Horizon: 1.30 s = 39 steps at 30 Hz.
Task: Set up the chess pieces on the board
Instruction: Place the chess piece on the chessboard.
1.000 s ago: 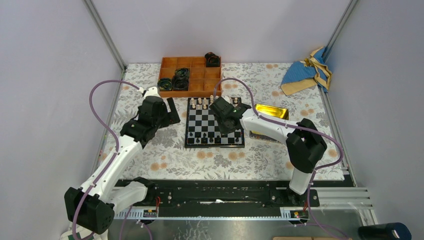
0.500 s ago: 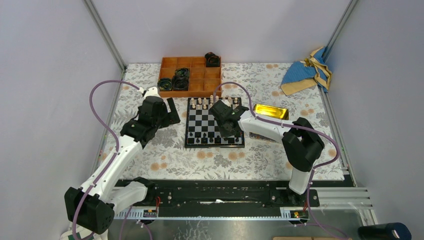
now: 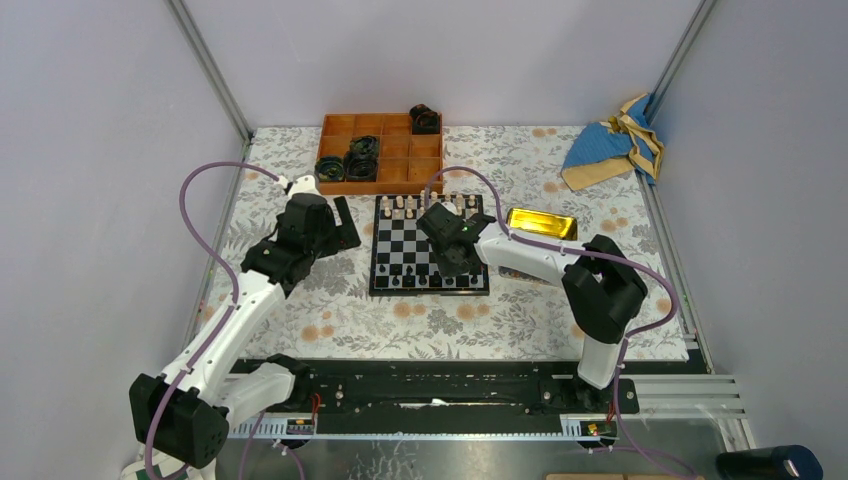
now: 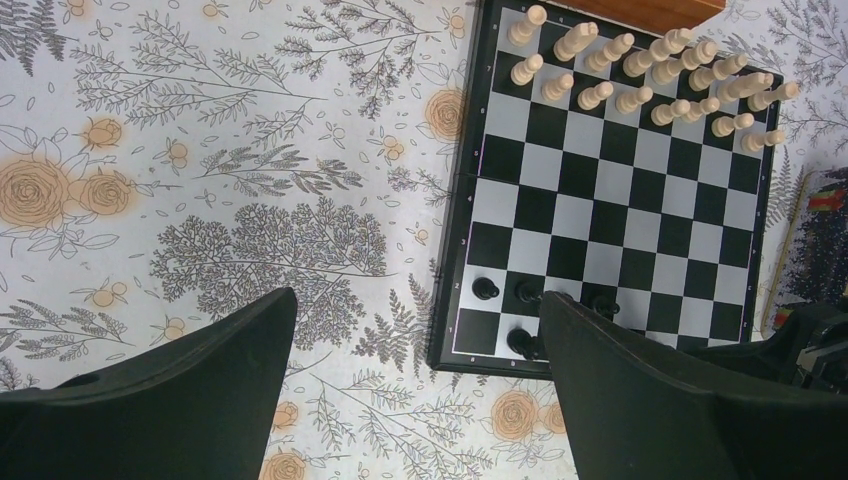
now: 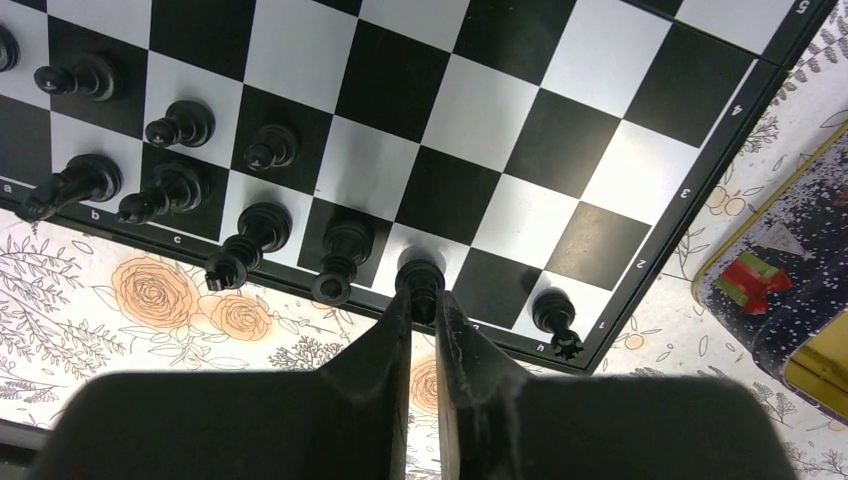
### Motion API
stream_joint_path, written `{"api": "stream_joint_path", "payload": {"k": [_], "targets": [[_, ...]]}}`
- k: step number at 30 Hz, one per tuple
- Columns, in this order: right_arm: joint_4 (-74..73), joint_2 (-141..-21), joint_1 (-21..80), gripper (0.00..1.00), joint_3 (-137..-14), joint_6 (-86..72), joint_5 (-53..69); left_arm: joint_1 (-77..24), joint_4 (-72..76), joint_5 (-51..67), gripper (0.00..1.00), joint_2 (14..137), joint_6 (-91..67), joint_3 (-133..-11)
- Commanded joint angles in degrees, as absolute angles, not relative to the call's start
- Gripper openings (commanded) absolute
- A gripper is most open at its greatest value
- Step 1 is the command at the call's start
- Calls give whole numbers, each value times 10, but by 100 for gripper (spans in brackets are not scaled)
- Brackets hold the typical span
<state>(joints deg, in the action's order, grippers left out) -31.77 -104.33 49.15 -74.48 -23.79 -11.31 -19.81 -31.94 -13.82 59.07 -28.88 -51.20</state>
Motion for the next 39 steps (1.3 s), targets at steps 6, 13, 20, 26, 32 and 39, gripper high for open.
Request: {"api": "stream_joint_path", "payload": {"k": [6,13,20,26,32,39], "targets": [[-309,-1053,503,1,-746,-235,-100,-194,-299,-129,99,585,-296,-502],[-310,-1053,503,9,-741,-235,-108,-194,-299,-129,99,584,-298,-500],[-312,-1050,503,10,-738,-231,-123,-194,-299,-126,99,587,-299,-498],[-312,-1050,503,10,-736,-229,-129,-194,-296,-125,99,586,-298,-497],[-314,-1052,503,10,-737,-226,-128,-194,-296,-123,99,587,-300,-496],[-314,-1052,504,19,-738,-225,-124,-194,-296,-124,99,588,-300,-496]]}}
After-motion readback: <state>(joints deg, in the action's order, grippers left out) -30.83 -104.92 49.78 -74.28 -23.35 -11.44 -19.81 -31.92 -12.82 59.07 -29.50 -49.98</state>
